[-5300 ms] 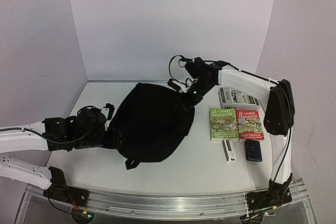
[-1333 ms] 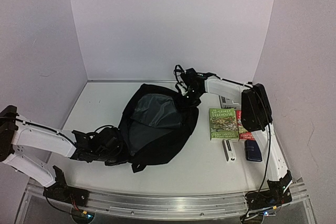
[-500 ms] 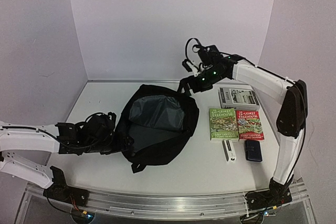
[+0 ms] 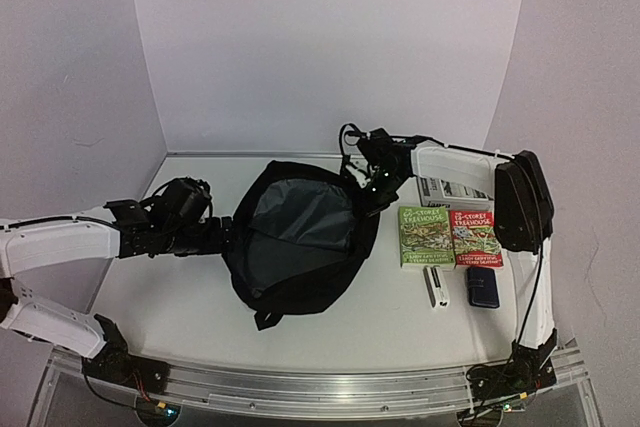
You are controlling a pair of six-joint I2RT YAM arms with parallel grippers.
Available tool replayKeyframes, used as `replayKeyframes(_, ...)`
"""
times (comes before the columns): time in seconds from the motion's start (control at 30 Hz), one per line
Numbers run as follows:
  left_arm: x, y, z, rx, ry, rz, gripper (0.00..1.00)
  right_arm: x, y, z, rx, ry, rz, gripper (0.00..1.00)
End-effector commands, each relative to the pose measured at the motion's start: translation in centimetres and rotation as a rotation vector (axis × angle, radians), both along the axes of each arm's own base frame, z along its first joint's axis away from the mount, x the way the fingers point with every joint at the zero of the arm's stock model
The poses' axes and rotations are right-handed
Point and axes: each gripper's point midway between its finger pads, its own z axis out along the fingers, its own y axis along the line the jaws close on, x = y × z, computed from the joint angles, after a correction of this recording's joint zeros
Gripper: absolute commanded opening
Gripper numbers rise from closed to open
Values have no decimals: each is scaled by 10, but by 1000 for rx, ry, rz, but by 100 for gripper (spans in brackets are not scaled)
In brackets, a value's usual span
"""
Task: Pack the student bag
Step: Adjust the student bag at the center of the board.
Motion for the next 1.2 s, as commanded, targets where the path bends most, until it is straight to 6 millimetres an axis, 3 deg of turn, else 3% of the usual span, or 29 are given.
replayKeyframes(0.0,20,-26,30,15,-116,-197,85,23,-9,42,29,-104,-37,5)
replayKeyframes(0.03,23,-31,34,10,-135,-227,85,23,-10,42,26,-105,-36,0)
replayKeyframes(0.13,38,-38,40,28,-180,-314,84,24,-16,44,24,-108,-43,0)
replayKeyframes(0.3,78,-38,37,3,-175,-354,81,24,-20,45,20,-111,-55,0)
replayKeyframes(0.53,103,-77,15,-49,-144,-526,79,25,-20,55,36,-127,-55,0)
replayKeyframes(0.63,113,-86,6,-52,-141,-549,70,24,-18,58,49,-125,-54,0)
replayKeyframes(0.7,117,-86,0,-48,-119,-547,56,22,-17,61,62,-124,-49,0)
replayKeyframes(0.87,98,-84,6,-115,-88,-547,8,14,-17,70,84,-121,-32,0)
replayKeyframes(0.9,92,-81,10,-124,-82,-540,3,12,-18,72,85,-122,-32,0)
replayKeyframes(1.07,51,-53,24,-165,-34,-463,0,-9,-29,80,88,-115,-17,0)
replayKeyframes(1.17,36,-34,43,-174,-69,-404,0,-17,-32,86,98,-115,-7,0)
